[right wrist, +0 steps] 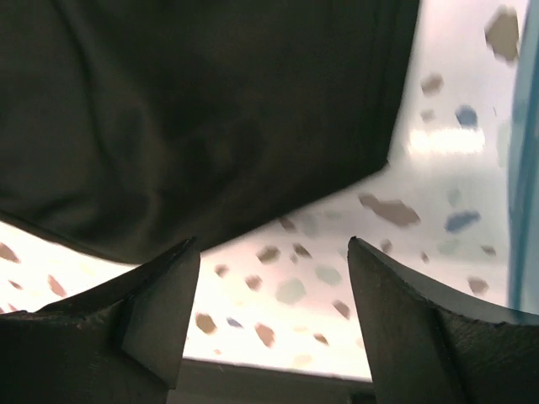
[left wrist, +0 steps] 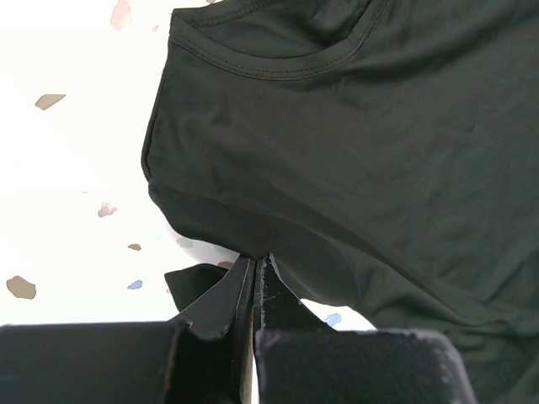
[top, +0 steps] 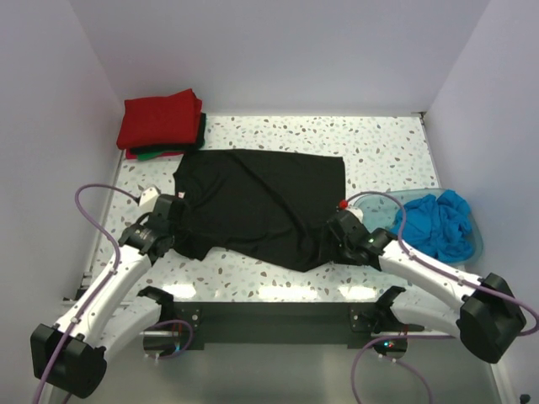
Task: Fold and stack the t-shirts
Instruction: Flatten the tshirt out
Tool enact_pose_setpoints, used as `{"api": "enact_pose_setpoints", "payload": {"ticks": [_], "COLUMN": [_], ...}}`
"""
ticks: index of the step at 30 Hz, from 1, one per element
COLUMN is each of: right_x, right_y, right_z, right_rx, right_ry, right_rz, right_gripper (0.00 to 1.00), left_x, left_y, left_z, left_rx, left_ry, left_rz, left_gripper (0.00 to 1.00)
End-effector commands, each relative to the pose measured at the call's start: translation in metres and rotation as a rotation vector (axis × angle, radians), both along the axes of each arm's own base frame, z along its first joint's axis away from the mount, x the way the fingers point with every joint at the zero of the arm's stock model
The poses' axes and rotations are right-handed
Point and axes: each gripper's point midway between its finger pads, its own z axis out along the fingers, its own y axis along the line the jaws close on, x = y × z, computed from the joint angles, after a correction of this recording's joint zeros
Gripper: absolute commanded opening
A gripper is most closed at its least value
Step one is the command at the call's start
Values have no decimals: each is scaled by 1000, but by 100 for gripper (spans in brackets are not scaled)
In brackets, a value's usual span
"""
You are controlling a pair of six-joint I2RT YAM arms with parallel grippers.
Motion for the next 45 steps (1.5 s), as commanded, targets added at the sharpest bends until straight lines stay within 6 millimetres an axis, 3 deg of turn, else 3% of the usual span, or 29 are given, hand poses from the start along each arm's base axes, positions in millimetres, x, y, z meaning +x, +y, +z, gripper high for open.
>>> {"api": "enact_pose_setpoints", "payload": {"ticks": [1,5,8,14,17,20,21,22,26,27,29,30,31,32,33,34,35,36,37,39,42,45], "right_x": [44,53,49,59,64,65,64,66,71,70,67,62,59,55,48,40,35,25,19,3,-16,-23], "right_y": [25,21,18,18,21,22,20,17,5,3,-2,-7,-9,-10,-10,-14,-15,-17,-20,-25,-20,-16], "right_z": [20,11,-6,-24,-30,-22,-17,-7,71,112,153,192,213,232,267,290,309,342,358,396,430,444], "right_rx": [101,24,-6,-35,-58,-55,-58,-59,-45,-2,23,67,85,114,172,207,238,299,315,378,466,507], "right_ry": [-153,-136,-96,-109,-96,-106,-110,-136,-279,-344,-410,-471,-509,-541,-595,-642,-675,-734,-768,-830,-883,-904], "right_rz": [-94,-111,-129,-147,-135,-122,-122,-120,-105,-100,-68,-70,-46,-32,-18,6,21,39,62,91,181,217], "right_gripper": [73,73,69,52,40,16,0,0,0,0,0,0,0,0,0,0,0,0,0,0,0,0], "left_x": [2,-1,-3,0,2,4,5,6,11,12,13,12,8,4,0,-13,-19,-27,-44,-65,-83,-87], "left_y": [2,5,7,2,1,3,3,3,8,10,12,13,13,15,18,22,24,27,32,36,36,35], "left_z": [4,10,12,16,28,44,49,61,117,131,183,202,243,264,286,327,346,365,400,439,472,485], "left_rx": [7,6,2,-19,-32,-36,-39,-44,-57,-50,-82,-79,-110,-116,-105,-128,-129,-117,-138,-148,-160,-162], "left_ry": [-27,-46,-53,-69,-102,-142,-154,-180,-312,-346,-476,-522,-626,-678,-726,-824,-864,-909,-997,-1094,-1175,-1205], "left_rz": [14,27,39,26,26,35,36,37,46,47,47,31,23,16,1,-1,-5,-19,-28,-53,-90,-104], "left_gripper": [0,0,0,0,0,0,0,0,0,0,0,0,0,0,0,0,0,0,0,0,0,0]}}
